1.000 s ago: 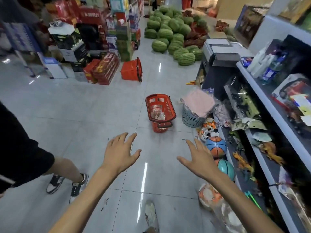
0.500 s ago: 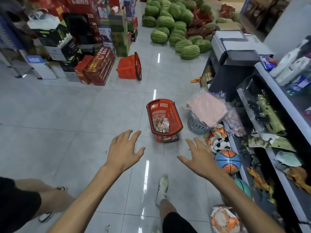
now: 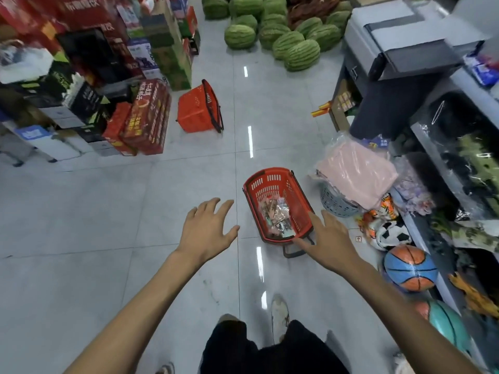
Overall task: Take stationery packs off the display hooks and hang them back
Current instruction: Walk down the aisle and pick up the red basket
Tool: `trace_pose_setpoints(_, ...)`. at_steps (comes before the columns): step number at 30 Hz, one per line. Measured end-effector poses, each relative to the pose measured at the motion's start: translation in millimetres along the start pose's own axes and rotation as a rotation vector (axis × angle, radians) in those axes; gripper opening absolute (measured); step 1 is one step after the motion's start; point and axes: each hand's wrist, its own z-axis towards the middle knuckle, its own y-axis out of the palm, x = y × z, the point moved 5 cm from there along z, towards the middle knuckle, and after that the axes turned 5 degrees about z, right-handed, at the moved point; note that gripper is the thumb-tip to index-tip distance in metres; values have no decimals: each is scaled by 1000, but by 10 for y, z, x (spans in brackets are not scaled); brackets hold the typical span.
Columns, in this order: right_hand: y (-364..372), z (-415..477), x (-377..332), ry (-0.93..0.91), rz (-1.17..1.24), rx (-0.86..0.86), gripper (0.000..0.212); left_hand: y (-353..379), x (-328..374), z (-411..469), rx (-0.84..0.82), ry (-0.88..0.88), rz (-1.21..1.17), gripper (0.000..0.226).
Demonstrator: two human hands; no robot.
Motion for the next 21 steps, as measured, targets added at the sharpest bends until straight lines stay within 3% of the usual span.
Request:
trace_pose_setpoints(8,-12,979,-402,120,55,29,93,16,-591,1423,-9,129,-11,73)
trace_pose_setpoints(12,83,1400,-616,244,88,90,107,131,-918,2158,-25,280,2,71)
trace_pose_setpoints(16,167,1589,-918,410,147,134,91,220,-1175,2765,-94,423,-15,73)
trace_pose_setpoints(21,272,1601,-1183,576,208,231,88,297,-1177,3372,-140,623,8,84)
